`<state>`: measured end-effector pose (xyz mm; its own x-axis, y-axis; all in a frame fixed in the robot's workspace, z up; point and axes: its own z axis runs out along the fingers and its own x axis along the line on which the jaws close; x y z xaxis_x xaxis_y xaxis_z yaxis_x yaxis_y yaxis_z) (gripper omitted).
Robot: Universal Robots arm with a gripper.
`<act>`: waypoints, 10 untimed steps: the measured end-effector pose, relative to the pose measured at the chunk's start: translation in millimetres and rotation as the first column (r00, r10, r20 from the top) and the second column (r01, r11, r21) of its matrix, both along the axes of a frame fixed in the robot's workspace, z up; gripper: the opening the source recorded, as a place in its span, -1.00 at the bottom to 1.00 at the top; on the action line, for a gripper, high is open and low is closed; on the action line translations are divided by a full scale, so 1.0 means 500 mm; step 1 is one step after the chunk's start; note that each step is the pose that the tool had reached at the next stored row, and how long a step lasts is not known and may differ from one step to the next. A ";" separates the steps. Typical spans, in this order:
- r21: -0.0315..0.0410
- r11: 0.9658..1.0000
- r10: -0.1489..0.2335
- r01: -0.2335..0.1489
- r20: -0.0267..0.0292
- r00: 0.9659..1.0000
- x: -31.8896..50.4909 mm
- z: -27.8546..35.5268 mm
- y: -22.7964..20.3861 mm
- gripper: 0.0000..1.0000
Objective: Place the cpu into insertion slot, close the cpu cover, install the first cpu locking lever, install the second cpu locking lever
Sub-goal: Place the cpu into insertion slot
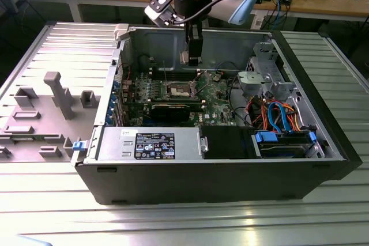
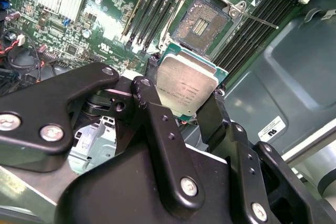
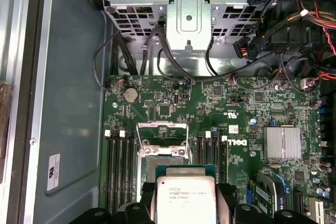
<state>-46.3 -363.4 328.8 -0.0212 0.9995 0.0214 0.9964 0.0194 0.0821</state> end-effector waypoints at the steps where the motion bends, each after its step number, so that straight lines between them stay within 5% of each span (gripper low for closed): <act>1: 0.000 1.000 0.000 0.000 0.000 1.000 0.000 -0.001 0.0000 0.08; 7: 0.000 1.000 -0.001 0.001 0.000 1.000 -0.001 -0.005 0.0000 0.08; 10: 0.000 1.000 -0.010 0.010 -0.006 1.000 -0.003 -0.014 0.0001 0.08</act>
<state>-47.6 -363.4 321.9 -0.0109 0.9997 0.0212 0.9970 0.0093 0.0763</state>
